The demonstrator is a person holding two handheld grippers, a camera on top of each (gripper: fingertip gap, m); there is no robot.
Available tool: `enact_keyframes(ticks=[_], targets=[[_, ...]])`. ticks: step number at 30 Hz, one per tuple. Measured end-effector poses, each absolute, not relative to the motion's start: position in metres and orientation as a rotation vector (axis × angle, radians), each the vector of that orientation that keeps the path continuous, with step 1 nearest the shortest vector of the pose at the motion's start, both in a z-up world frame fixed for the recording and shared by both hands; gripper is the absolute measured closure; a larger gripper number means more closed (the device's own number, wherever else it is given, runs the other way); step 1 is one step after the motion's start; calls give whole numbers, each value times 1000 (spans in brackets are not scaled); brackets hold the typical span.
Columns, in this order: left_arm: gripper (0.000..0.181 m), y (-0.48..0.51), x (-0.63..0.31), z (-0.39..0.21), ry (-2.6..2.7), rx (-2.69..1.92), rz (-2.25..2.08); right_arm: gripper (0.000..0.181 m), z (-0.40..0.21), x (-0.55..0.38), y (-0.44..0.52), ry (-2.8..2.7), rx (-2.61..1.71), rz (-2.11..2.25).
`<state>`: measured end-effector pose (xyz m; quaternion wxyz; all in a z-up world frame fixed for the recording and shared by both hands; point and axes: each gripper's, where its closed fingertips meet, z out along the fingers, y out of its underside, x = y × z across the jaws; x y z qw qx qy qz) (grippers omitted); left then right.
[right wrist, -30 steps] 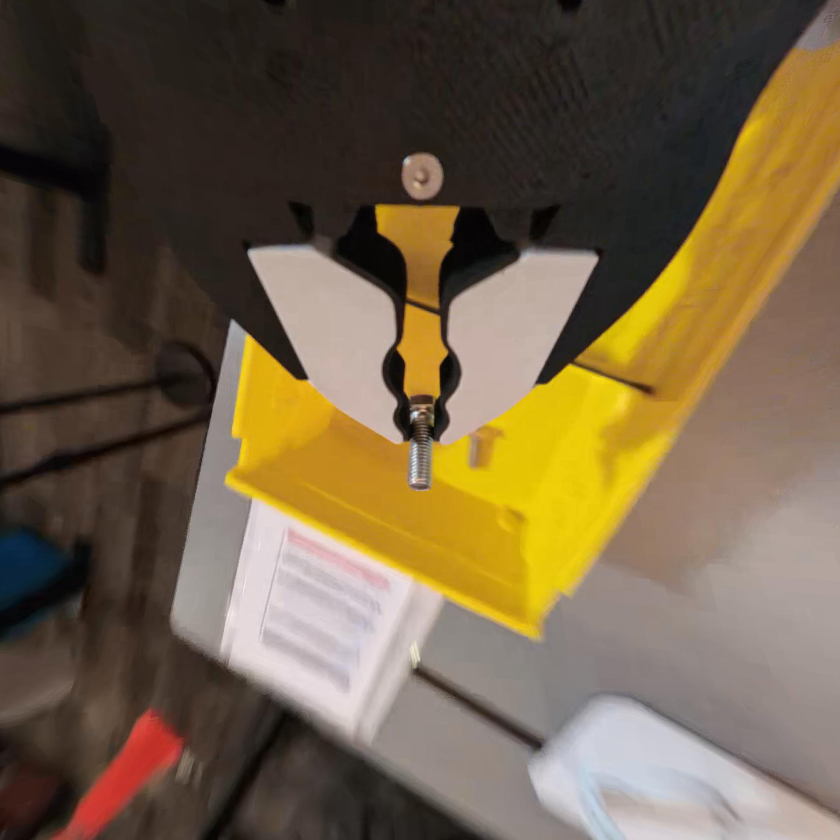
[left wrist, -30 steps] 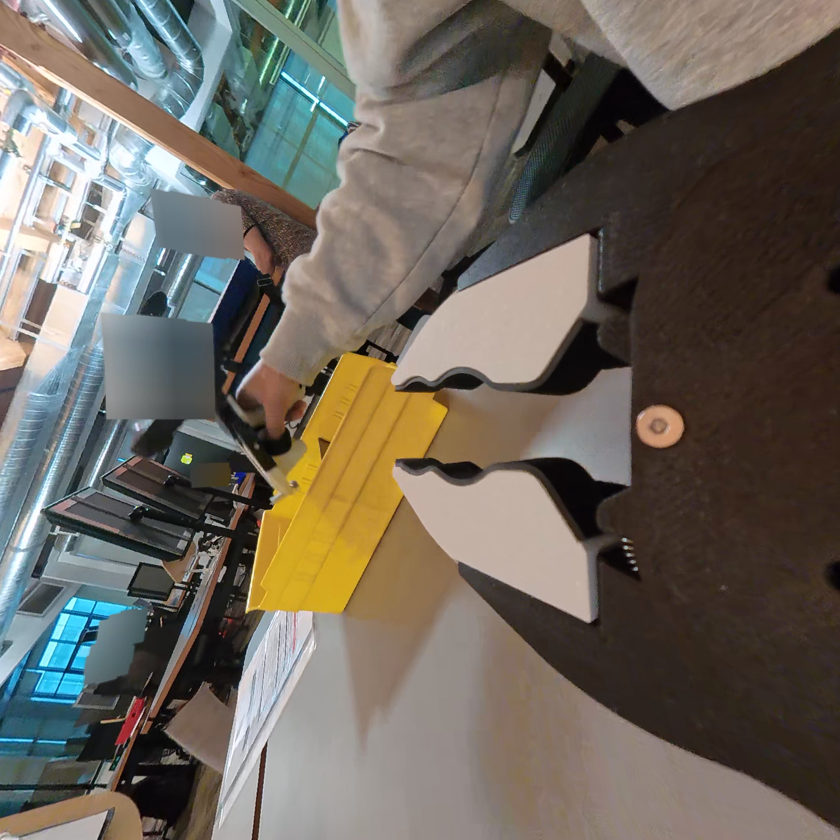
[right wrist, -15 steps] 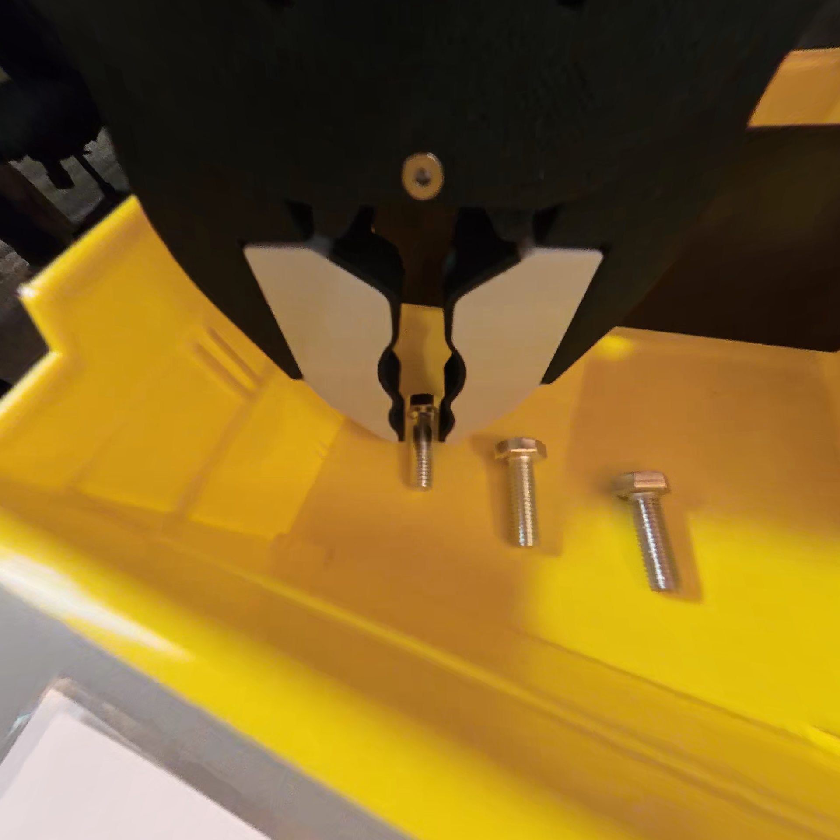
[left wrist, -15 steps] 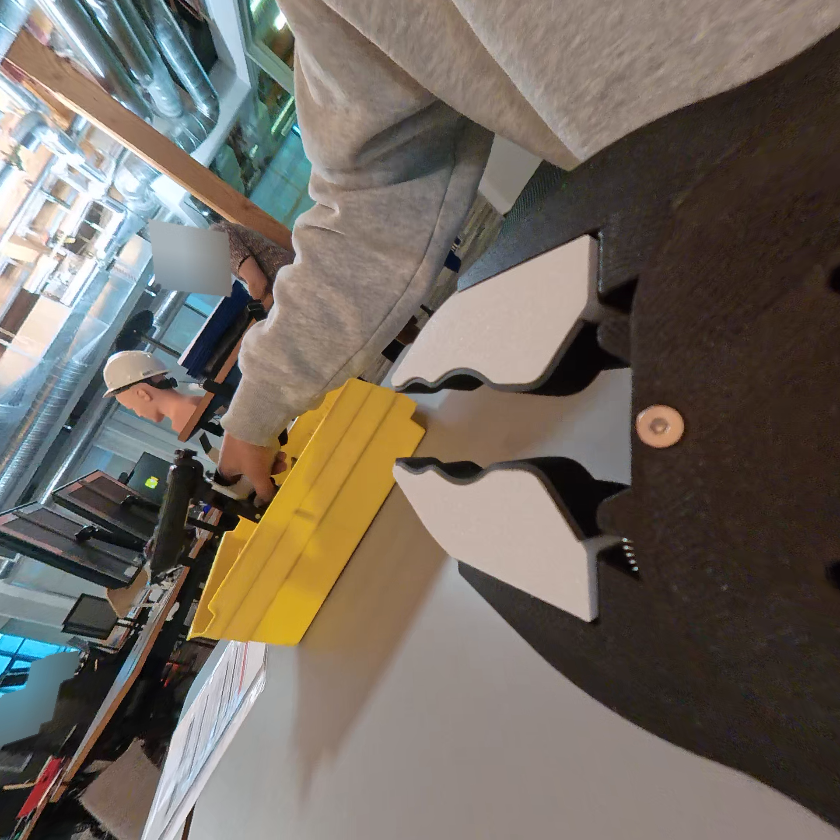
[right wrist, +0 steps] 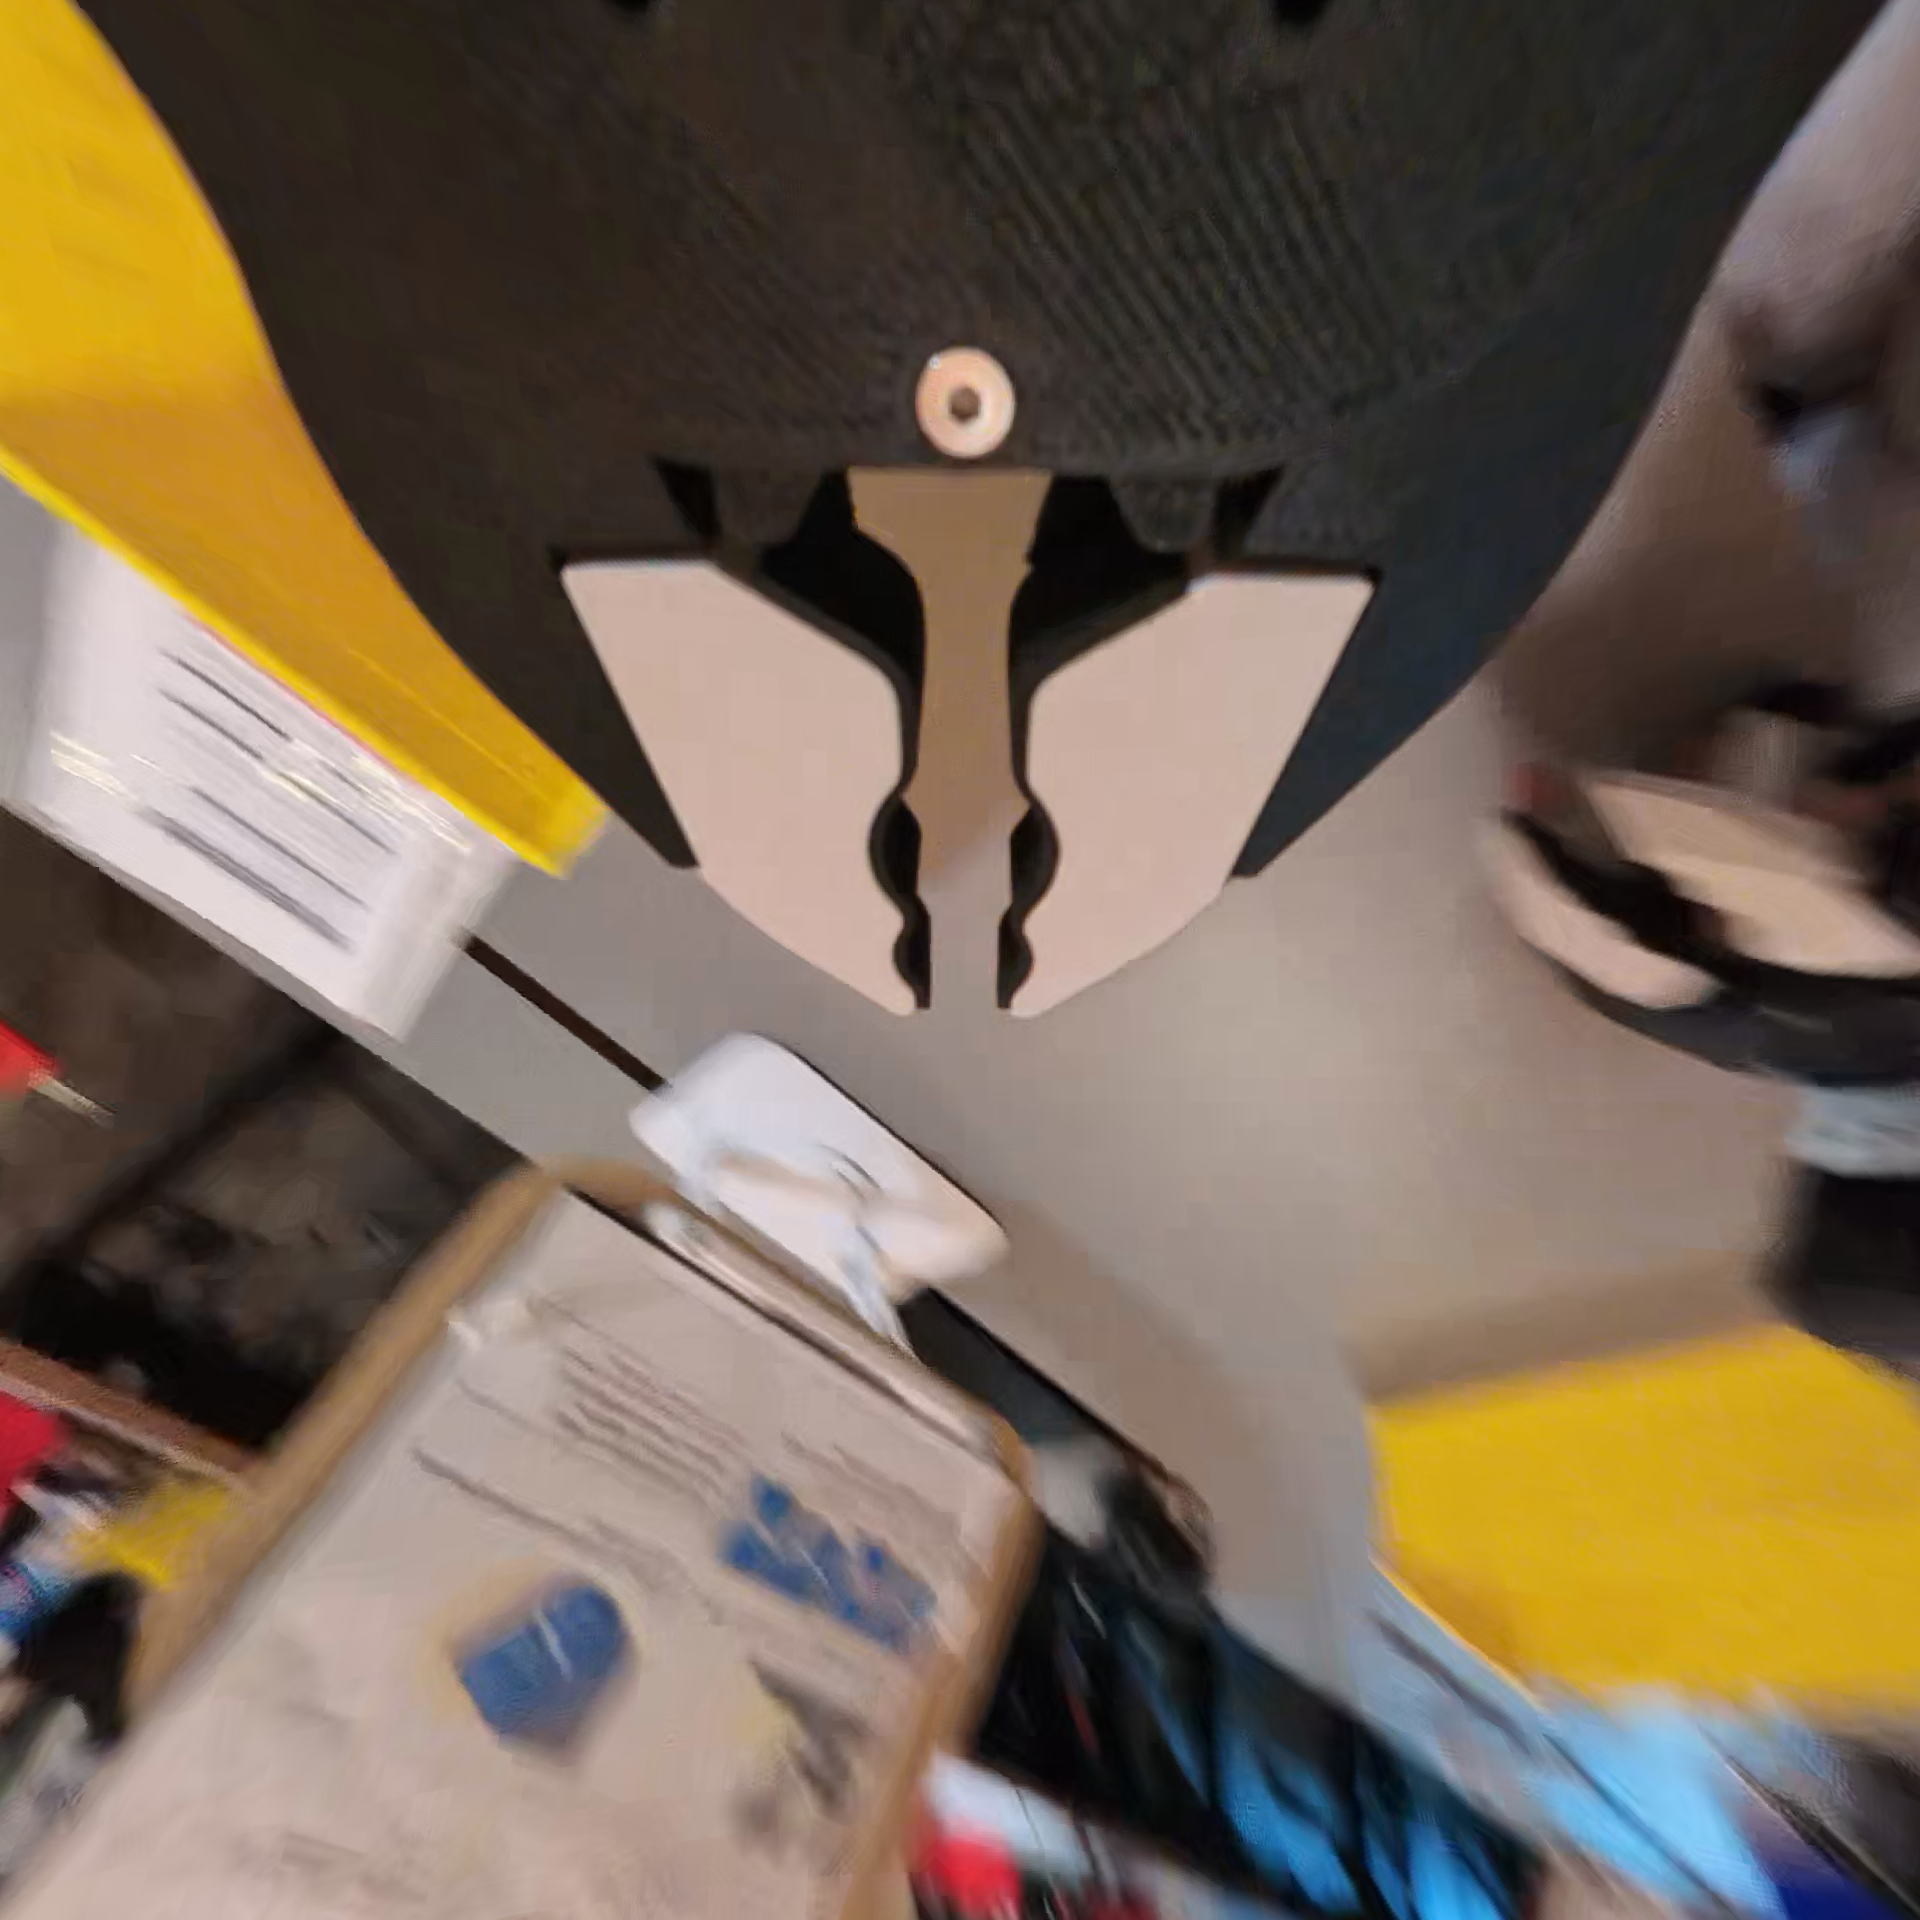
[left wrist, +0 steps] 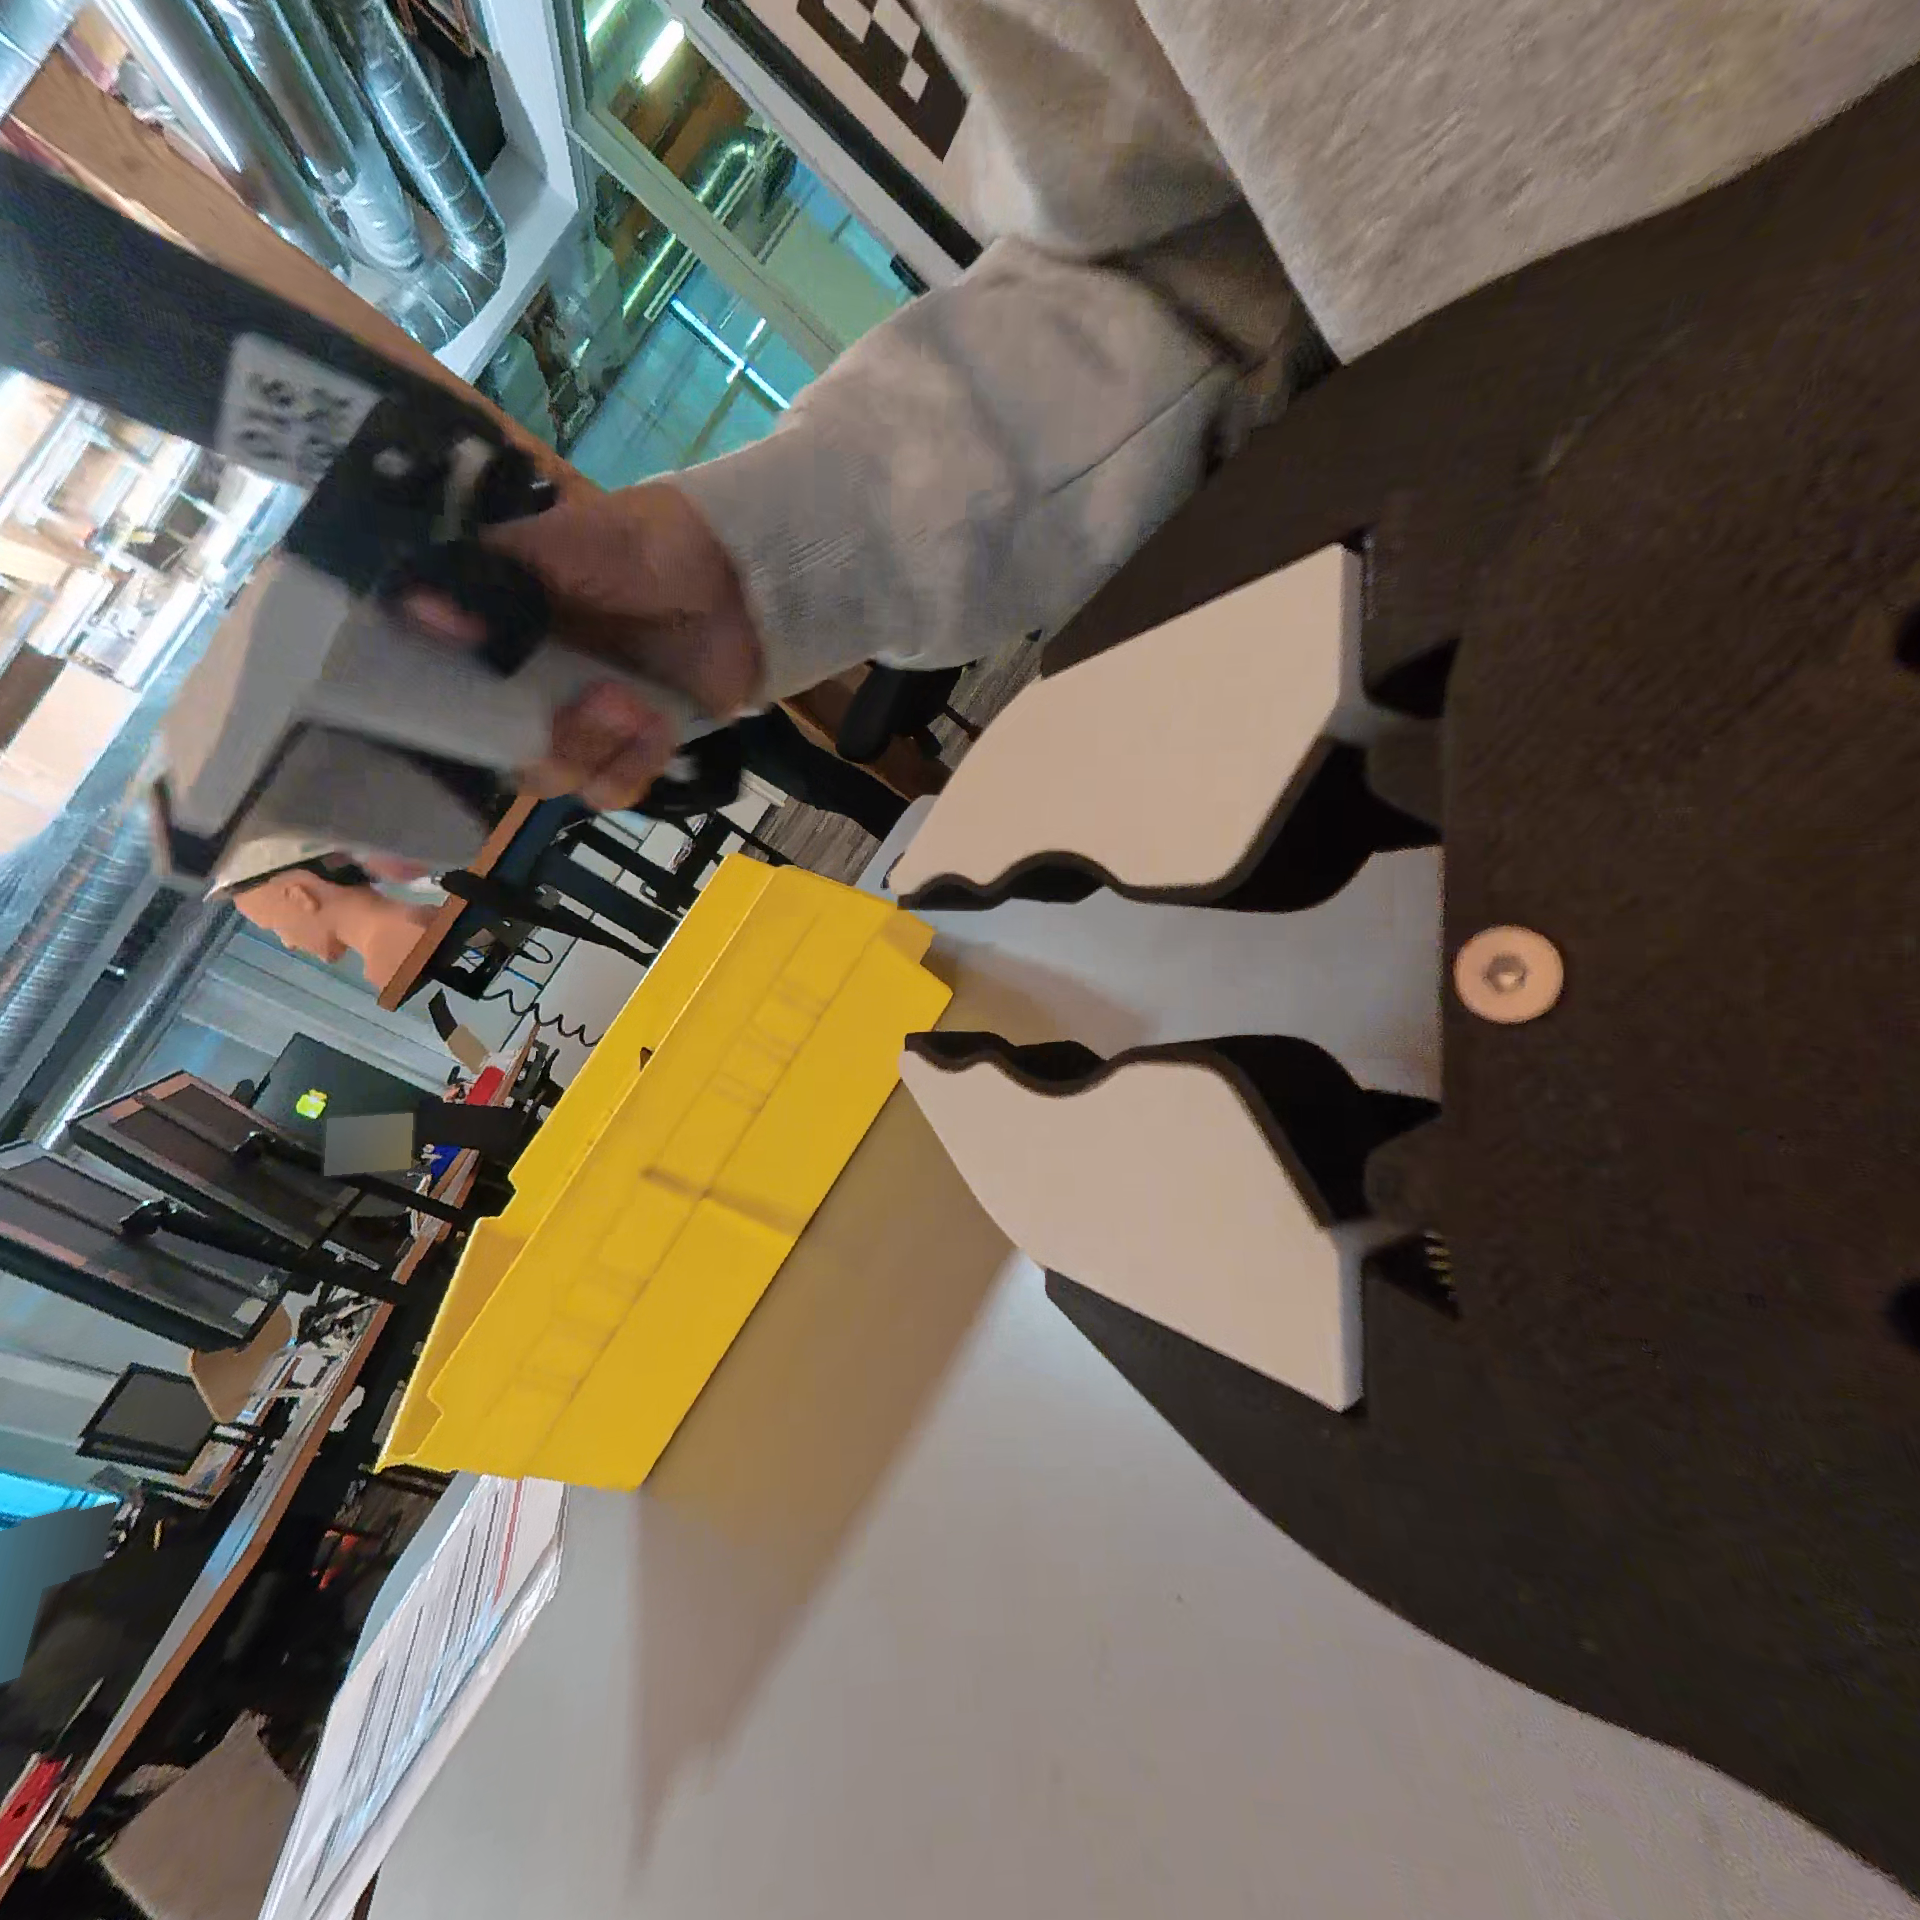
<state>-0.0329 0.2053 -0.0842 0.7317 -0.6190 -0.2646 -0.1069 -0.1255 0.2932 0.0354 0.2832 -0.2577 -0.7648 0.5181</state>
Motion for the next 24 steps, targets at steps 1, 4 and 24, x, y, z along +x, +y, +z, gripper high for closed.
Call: enact_keyframes(ticks=[1,4,24], targets=[[159,205,-34,-85,-593,-1361,-227,168,34,-105,270,-2030,-666,1519],[159,201,-41,-85,-631,-1347,-203,164,-2,-68,229,-2015,-682,1661],[173,-212,-149,33,-1271,-1323,683,170,-73,-29,200,-1994,-871,2007]])
